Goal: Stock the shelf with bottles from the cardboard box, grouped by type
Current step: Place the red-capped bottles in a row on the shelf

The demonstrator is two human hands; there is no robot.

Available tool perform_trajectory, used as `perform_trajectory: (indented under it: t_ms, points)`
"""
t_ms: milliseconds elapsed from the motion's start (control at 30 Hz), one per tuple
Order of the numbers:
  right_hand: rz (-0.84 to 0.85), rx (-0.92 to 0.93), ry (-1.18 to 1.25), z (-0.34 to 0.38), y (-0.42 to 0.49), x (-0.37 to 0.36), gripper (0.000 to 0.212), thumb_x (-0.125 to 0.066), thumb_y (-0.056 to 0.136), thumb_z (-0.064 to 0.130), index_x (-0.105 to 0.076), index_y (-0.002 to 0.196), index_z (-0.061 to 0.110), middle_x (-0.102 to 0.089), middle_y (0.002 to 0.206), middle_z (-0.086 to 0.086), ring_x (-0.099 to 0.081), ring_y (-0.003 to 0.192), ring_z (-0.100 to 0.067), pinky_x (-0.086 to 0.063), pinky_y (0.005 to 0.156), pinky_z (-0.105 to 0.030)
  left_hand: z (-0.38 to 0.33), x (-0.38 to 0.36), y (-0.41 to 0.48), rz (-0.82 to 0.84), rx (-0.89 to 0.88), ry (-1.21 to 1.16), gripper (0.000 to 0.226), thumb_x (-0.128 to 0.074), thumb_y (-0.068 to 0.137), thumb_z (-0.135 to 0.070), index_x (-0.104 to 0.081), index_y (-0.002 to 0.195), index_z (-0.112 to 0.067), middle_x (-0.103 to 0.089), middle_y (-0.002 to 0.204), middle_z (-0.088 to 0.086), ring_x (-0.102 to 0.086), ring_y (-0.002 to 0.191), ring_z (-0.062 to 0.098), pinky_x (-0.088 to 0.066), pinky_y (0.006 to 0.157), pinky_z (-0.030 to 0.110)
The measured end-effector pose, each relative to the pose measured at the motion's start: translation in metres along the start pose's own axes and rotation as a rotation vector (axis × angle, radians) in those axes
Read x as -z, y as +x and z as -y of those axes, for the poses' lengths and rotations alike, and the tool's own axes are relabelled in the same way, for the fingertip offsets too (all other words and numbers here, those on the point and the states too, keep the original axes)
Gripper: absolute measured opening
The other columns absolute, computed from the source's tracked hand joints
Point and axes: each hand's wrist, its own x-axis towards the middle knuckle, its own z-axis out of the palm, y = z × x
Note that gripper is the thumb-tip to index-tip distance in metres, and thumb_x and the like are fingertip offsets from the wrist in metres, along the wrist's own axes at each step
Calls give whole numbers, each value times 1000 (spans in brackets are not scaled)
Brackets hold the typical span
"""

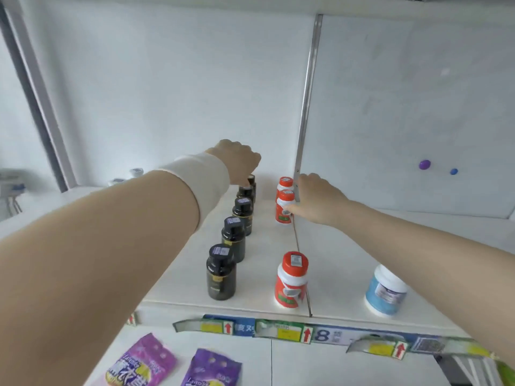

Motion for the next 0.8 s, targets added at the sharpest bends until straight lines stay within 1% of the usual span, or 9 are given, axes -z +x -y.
perform_trajectory:
  t_ms: [133, 267, 333, 400, 467, 533, 600, 700, 800]
  points:
    - [-60, 88, -75, 50, -41, 11, 54, -53, 90, 37, -38, 130, 6, -42, 131, -16, -41, 122, -34, -39, 94, -40, 14, 9, -83, 22, 43, 76, 44, -53, 92, -34, -44, 128, -11, -54, 123, 8, -52, 111, 27, -42, 86, 35]
    - [-64, 212, -111, 115, -70, 9, 47, -50, 91, 30, -39, 129, 6, -42, 130, -15, -42, 120, -34, -38, 91, -40, 48, 5, -164, 62, 131, 137, 38, -51, 92, -28, -46, 127, -13, -54, 120, 7, -54, 109, 26, -38, 77, 31]
    - [-69, 275, -121, 152, -83, 3, 45, -48, 92, 28, -38, 130, 7, -42, 130, -15, -42, 120, -34, -38, 91, -40, 69, 1, -206, 94, 178, 162, 42, -51, 92, -32, -44, 130, -14, -53, 122, 7, -52, 112, 26, -37, 78, 31]
    - [-68, 349, -121, 192, -95, -3, 45, -47, 92, 30, -38, 130, 6, -41, 131, -15, -41, 120, -33, -37, 90, -40, 91, -4, -249, 117, 221, 160, 44, -52, 92, -33, -43, 130, -14, -53, 123, 7, -52, 112, 26, -40, 81, 33]
    - [-61, 419, -112, 236, -104, -11, 45, -46, 92, 30, -37, 131, 7, -41, 132, -15, -40, 121, -33, -36, 92, -40, 117, -12, -293, 157, 267, 175, 44, -53, 92, -34, -43, 130, -13, -54, 123, 8, -53, 112, 27, -41, 82, 33]
    - [-55, 496, -117, 283, -113, -23, 46, -46, 92, 27, -35, 132, 7, -38, 135, -14, -39, 123, -32, -37, 92, -40, 143, -24, -339, 207, 319, 181, 45, -54, 92, -34, -43, 130, -13, -53, 127, 8, -52, 115, 27, -45, 88, 35]
    - [-29, 572, -128, 334, -122, -37, 47, -46, 93, 31, -35, 132, 7, -36, 139, -14, -37, 126, -32, -36, 96, -40, 169, -38, -386, 264, 370, 190, 46, -54, 91, -32, -42, 131, -12, -51, 130, 10, -51, 118, 28, -45, 92, 37]
    - [17, 673, -133, 419, -135, -65, 52, -46, 93, 37, -34, 134, 8, -37, 137, -14, -37, 127, -32, -35, 98, -41, 212, -70, -458, 328, 450, 174, 48, -52, 93, -32, -39, 134, -12, -50, 130, 9, -50, 119, 28, -43, 92, 37]
    - [67, 762, -132, 507, -150, -104, 51, -44, 94, 36, -33, 135, 8, -36, 139, -14, -37, 126, -32, -36, 97, -42, 254, -115, -535, 391, 533, 133, 46, -50, 94, -34, -40, 133, -13, -51, 127, 7, -50, 117, 25, -43, 89, 34]
